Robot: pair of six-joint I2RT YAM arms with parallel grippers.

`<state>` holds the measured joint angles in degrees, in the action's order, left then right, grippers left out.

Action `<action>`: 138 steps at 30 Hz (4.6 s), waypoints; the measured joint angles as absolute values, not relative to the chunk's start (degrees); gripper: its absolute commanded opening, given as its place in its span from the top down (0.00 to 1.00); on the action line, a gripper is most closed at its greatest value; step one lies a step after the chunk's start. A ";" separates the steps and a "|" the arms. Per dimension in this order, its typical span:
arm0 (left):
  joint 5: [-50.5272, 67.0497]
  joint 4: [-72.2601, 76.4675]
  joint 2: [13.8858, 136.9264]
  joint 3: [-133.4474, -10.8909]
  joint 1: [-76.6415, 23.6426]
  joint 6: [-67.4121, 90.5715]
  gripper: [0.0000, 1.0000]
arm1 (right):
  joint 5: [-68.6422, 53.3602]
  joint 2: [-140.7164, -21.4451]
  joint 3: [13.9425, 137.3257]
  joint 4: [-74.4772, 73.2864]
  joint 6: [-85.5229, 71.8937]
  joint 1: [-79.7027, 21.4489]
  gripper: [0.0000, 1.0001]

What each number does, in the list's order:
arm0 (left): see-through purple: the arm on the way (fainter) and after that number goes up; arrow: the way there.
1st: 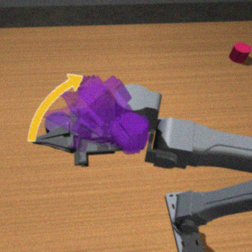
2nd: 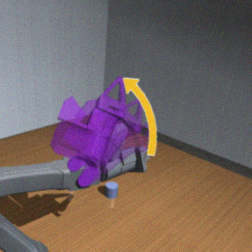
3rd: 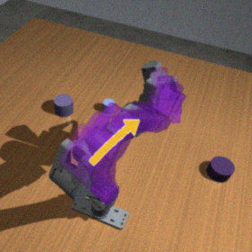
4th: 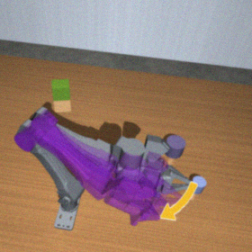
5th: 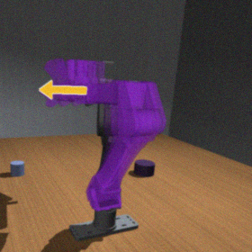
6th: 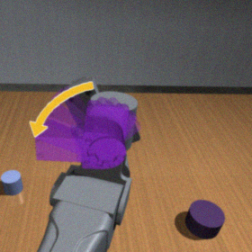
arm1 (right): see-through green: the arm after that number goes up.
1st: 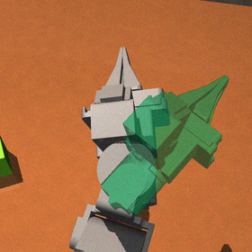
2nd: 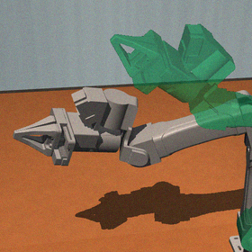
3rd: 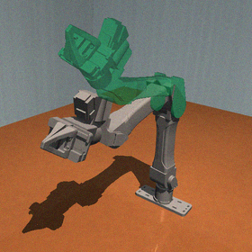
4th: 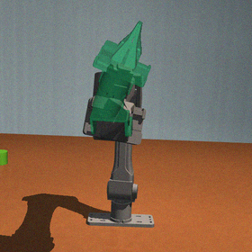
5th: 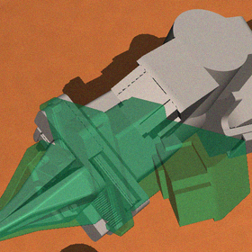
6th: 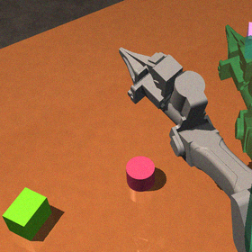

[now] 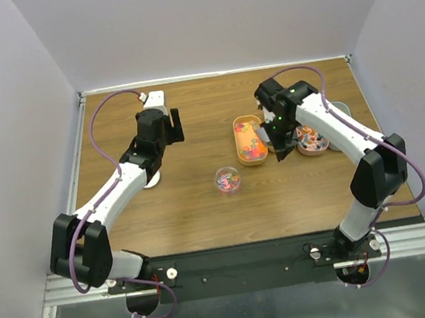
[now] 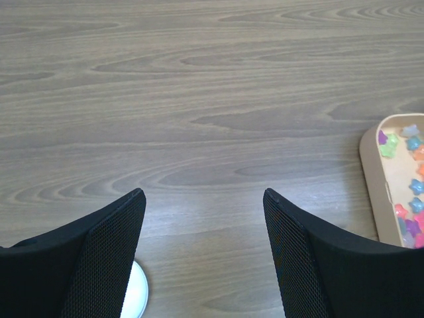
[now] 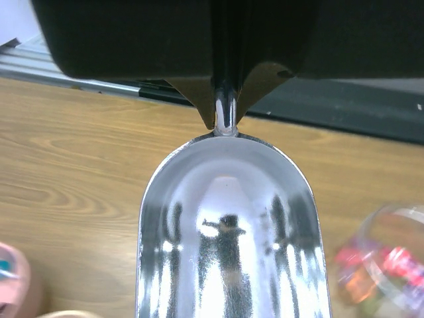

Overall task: Pack the candies
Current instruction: Scoop the fake candies from the storage box, then place the fake candies in the packing bottle.

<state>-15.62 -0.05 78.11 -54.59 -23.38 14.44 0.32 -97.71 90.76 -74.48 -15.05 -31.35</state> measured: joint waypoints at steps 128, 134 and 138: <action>-13.96 -0.34 82.78 -55.68 -27.14 14.79 0.21 | -0.58 -76.29 58.39 -40.51 -8.40 -30.26 0.99; -14.98 -0.34 82.78 -55.68 -27.14 14.59 0.21 | -2.94 -80.53 61.10 -44.99 -10.39 -39.62 0.99; -15.64 -0.34 82.78 -55.68 -27.14 14.55 0.21 | -5.58 -82.87 61.56 -48.34 -11.40 -43.90 0.99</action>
